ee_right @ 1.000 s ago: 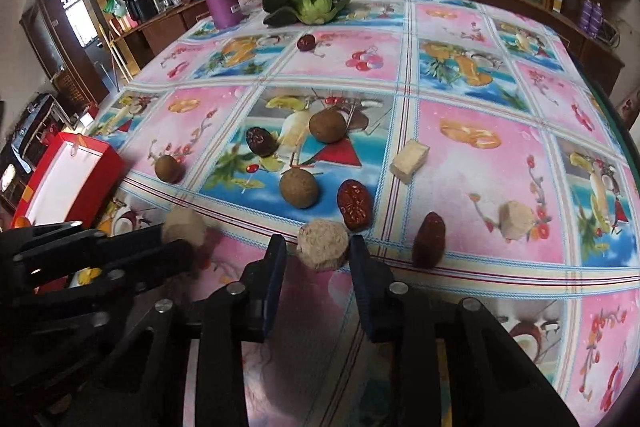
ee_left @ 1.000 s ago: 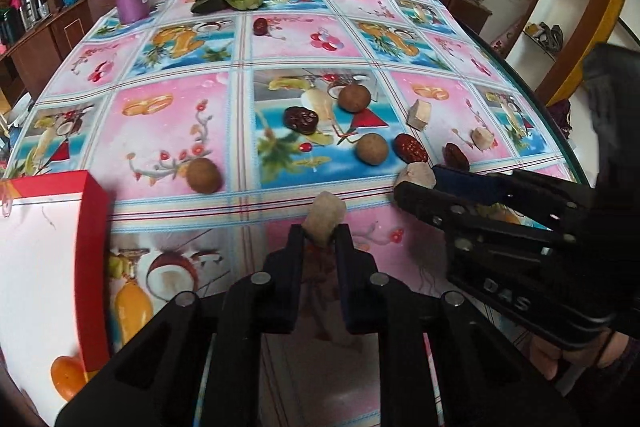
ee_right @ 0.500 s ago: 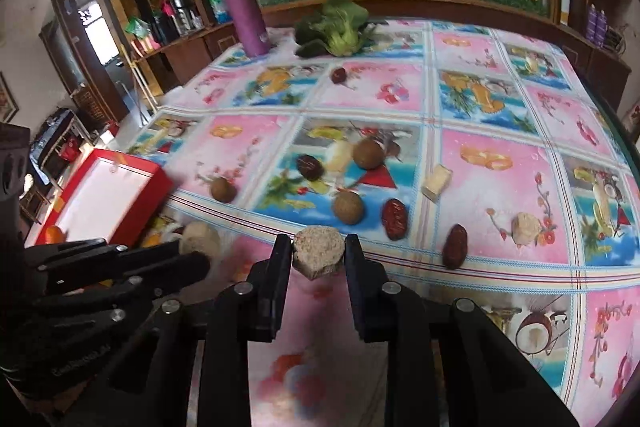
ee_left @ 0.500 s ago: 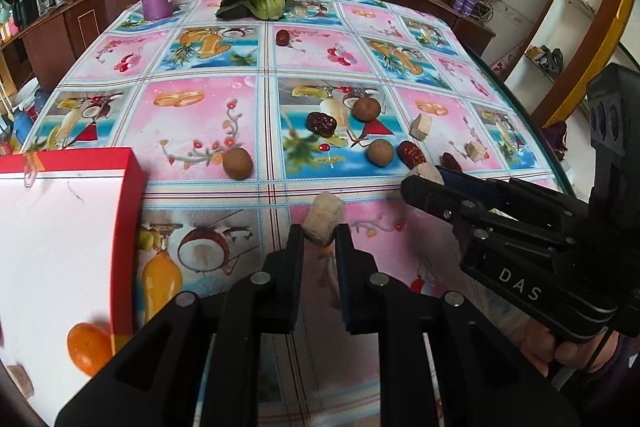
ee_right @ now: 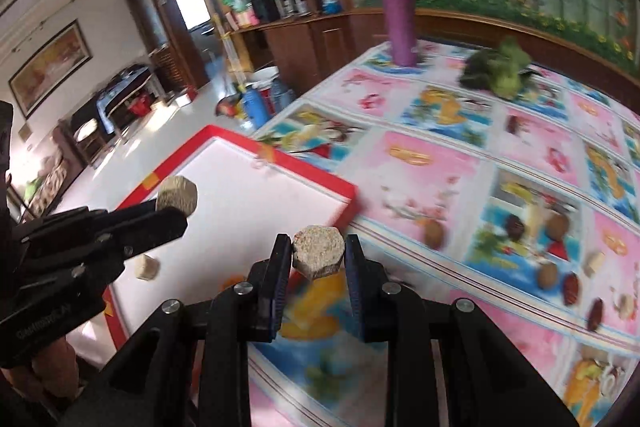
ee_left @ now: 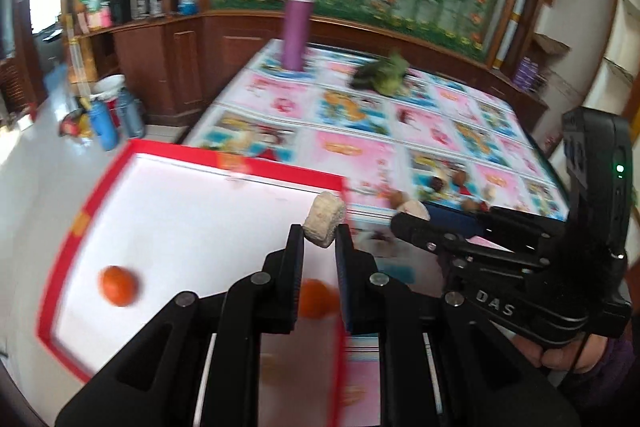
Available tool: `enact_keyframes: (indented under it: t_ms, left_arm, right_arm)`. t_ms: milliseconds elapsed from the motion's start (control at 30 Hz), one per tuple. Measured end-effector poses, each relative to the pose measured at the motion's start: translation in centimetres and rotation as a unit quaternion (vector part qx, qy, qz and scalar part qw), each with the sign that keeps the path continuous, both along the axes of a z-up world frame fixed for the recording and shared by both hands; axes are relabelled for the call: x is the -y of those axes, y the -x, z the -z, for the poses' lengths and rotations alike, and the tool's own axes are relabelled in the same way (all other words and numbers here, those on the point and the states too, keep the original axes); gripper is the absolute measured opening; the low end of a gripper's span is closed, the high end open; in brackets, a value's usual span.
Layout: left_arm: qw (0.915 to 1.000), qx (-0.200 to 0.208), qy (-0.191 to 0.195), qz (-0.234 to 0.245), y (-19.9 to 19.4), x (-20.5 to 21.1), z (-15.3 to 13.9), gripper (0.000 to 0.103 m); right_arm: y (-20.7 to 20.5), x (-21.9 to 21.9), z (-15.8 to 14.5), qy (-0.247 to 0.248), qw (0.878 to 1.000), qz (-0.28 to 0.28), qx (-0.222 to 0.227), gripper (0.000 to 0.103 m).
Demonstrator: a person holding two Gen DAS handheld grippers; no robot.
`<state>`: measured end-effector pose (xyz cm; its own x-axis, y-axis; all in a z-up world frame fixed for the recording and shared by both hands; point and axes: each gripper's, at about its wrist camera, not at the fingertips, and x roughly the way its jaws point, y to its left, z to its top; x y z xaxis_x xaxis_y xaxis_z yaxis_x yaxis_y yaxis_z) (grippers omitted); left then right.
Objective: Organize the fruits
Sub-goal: 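Carry both beige pieces into the white tray and open both tools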
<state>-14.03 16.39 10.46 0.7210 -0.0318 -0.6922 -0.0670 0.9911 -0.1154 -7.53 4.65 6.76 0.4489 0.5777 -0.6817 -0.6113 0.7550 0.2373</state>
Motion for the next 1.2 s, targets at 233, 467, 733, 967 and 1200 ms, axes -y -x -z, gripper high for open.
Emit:
enact_keyframes:
  t_ms: [233,467,733,967,1200]
  left_arm:
    - [0.9945,-0.042,-0.024,-0.093,-1.7,-6.6,2.8,0.018]
    - [0.9890,-0.093,-0.011,-0.114,-3.0,-9.0,5.9,0.018]
    - [0.9853,-0.115,-0.021,-0.124,-3.6,-9.4,6.9,0.018]
    - [0.9831,-0.131,-0.020,-0.127,-3.6,-9.2,6.7,0.044]
    - [0.9889,-0.067,-0.049,-0.124,-2.2,-6.6,2.8,0.066]
  right_arm:
    - [-0.8,-7.1,1.7,0.024,0.998,-0.045,-0.027,0.026]
    - [-1.8,-10.5,4.1,0.058,0.995,-0.059,-0.054,0.026]
    - [-1.6,-11.1,4.5,0.062,0.995,-0.055,-0.061,0.026]
    - [-1.2,-9.6,3.3,0.040,0.996,-0.052,-0.060,0.028]
    - [-0.6,-2.7,-0.3,-0.018,1.000,-0.017,-0.005,0.038]
